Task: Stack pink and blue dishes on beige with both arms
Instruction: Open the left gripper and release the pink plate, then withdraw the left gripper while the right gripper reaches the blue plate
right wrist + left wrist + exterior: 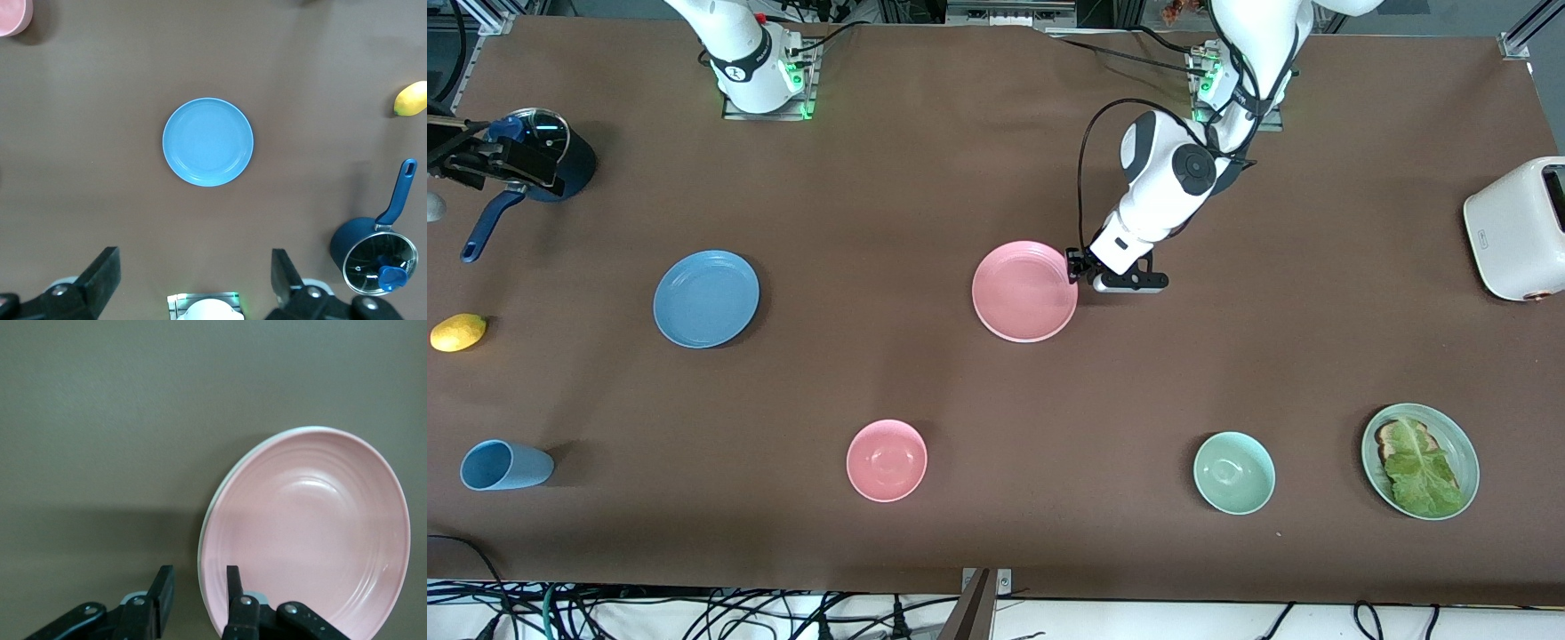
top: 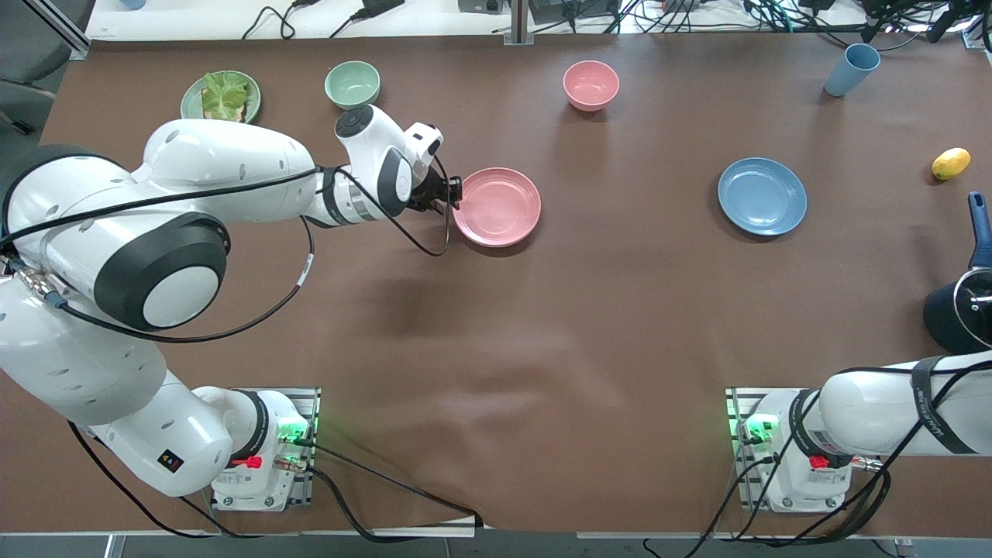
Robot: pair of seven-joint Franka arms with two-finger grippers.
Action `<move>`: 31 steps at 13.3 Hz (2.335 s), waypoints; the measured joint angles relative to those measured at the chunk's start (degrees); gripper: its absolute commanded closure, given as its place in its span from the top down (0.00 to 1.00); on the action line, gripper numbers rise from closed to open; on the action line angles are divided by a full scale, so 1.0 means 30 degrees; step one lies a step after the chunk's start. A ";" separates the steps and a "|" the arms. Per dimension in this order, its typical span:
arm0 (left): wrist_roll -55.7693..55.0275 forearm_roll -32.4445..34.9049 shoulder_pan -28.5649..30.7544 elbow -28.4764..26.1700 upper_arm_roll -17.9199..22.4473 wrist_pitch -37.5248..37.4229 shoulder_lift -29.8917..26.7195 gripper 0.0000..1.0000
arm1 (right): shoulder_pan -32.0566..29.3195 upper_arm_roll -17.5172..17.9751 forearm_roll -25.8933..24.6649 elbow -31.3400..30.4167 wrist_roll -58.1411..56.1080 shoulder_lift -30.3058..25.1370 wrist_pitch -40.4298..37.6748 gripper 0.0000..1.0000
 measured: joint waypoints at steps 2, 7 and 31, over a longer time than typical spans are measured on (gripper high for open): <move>0.0014 0.0306 -0.0003 0.0623 0.0980 -0.1929 -0.0388 0.42 | 0.0003 -0.0007 -0.0193 -0.0024 -0.0014 0.0174 -0.0060 1.00; -0.0065 0.6706 0.1415 0.5478 0.3980 -1.1605 -0.1900 0.55 | -0.0072 -0.0089 -0.0979 -0.0239 -0.0016 0.1992 -0.0241 1.00; 0.3632 1.2109 1.2687 1.5091 0.0419 -2.4800 -0.4279 1.00 | -0.5497 -0.0576 0.6499 -1.0777 -1.1905 0.8628 1.6153 0.46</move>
